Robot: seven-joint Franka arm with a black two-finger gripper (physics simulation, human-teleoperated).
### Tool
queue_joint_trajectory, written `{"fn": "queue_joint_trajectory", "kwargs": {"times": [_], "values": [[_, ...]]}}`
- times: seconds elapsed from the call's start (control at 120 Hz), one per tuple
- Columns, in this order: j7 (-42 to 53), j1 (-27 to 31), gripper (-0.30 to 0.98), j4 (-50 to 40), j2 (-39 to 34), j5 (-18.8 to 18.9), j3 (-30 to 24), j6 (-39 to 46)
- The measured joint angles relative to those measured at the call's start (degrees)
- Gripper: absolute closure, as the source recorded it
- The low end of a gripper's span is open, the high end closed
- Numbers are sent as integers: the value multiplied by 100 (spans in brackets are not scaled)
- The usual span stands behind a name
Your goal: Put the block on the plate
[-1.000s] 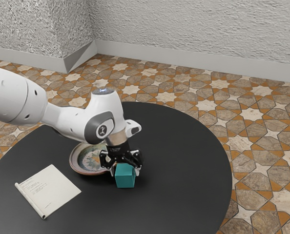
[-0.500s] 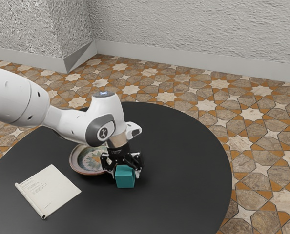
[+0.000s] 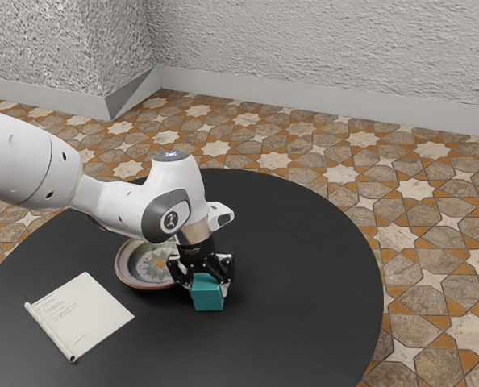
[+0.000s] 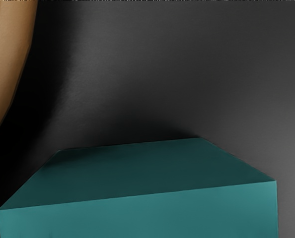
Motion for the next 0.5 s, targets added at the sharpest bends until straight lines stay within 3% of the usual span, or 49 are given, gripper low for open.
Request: {"fn": "queue_joint_trajectory", "kwargs": {"times": [0.367,0.5], "values": [[-24,-70,29,14,-77,12,-11,-39],[-48,-119,29,27,-140,11,-251,-48]]}}
